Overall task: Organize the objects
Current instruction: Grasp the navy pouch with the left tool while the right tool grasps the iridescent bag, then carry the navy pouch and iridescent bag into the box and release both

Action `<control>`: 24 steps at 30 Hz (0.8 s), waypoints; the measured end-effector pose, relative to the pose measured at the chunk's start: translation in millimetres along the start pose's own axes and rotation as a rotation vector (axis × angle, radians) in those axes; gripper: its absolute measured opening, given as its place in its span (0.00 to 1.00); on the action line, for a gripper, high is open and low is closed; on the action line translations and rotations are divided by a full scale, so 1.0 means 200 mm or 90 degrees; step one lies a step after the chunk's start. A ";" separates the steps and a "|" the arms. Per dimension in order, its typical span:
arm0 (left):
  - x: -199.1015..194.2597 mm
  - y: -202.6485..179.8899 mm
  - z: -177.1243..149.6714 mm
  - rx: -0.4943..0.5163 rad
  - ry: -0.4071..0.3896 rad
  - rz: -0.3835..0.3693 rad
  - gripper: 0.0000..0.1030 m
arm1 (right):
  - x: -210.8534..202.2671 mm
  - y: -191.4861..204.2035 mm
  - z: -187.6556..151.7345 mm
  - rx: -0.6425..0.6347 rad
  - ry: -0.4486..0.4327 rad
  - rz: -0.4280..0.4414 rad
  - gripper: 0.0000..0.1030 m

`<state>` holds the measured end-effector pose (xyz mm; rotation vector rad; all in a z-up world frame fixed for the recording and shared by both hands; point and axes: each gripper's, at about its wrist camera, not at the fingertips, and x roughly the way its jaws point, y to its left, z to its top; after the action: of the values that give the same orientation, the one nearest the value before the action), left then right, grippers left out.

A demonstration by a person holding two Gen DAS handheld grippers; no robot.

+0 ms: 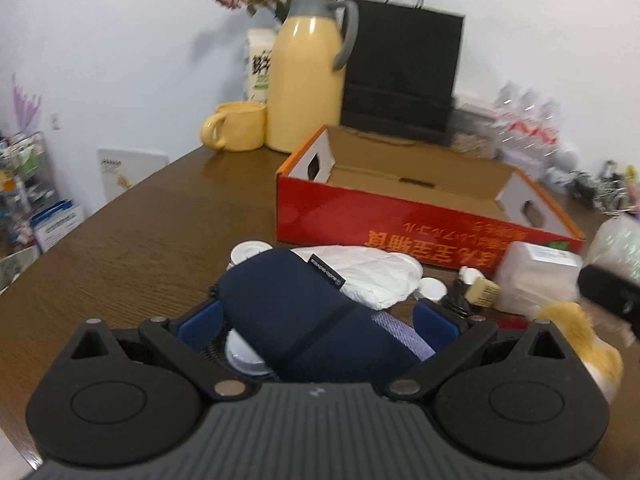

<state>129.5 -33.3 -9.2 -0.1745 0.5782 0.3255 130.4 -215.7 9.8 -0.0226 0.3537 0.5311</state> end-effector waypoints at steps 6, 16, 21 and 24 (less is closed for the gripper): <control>0.10 -0.09 0.01 0.016 0.017 0.091 1.00 | 0.16 -0.10 0.06 -0.013 0.007 0.022 0.37; 0.18 -0.10 -0.04 0.062 0.050 0.101 0.93 | 0.30 -0.22 -0.01 0.035 0.026 0.070 0.38; 0.12 -0.03 -0.04 0.126 0.057 0.016 0.82 | 0.27 -0.24 -0.02 0.044 0.013 0.082 0.38; 0.11 0.01 -0.01 0.150 0.061 -0.029 0.76 | 0.26 -0.22 -0.02 0.032 0.005 0.088 0.38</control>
<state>144.8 -25.7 -22.6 0.0244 0.7021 0.2040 192.8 -228.3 -14.8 0.0488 0.3779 0.6593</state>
